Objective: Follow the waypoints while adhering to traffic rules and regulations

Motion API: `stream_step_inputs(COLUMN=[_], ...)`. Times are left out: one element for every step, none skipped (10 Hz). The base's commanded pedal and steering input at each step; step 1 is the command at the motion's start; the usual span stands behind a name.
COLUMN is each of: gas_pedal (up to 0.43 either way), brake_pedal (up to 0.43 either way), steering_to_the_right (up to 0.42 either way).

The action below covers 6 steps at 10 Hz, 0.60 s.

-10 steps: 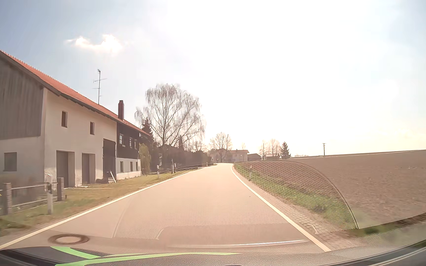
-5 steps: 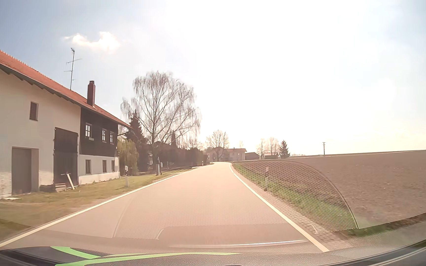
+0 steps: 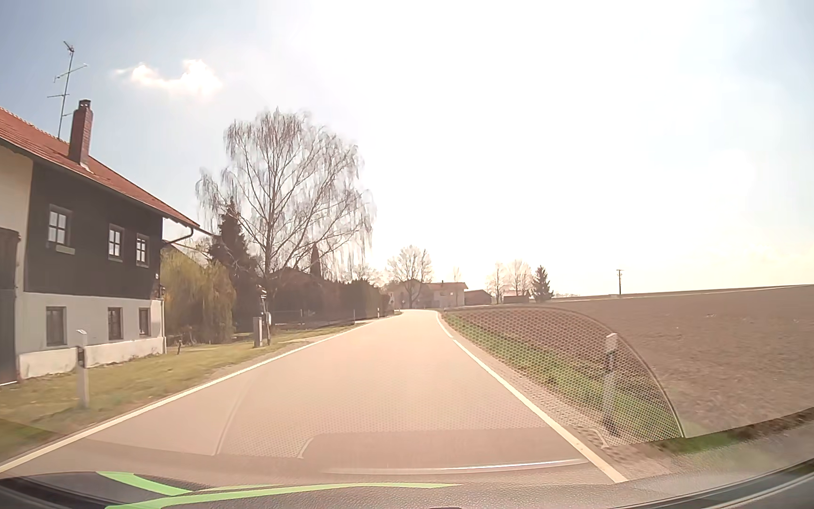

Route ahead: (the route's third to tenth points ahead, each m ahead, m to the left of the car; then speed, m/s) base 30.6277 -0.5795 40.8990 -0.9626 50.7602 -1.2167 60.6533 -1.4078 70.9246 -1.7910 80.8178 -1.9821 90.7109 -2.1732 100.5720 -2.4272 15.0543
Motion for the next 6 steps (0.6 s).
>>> stream_step_inputs(gas_pedal=[0.11, 0.11, 0.118, 0.118, 0.118, 0.118], brake_pedal=[0.0, 0.0, 0.0, 0.0, 0.0, 0.0], steering_to_the_right=[0.006, 0.005, 0.005, 0.005, 0.005, 0.005])
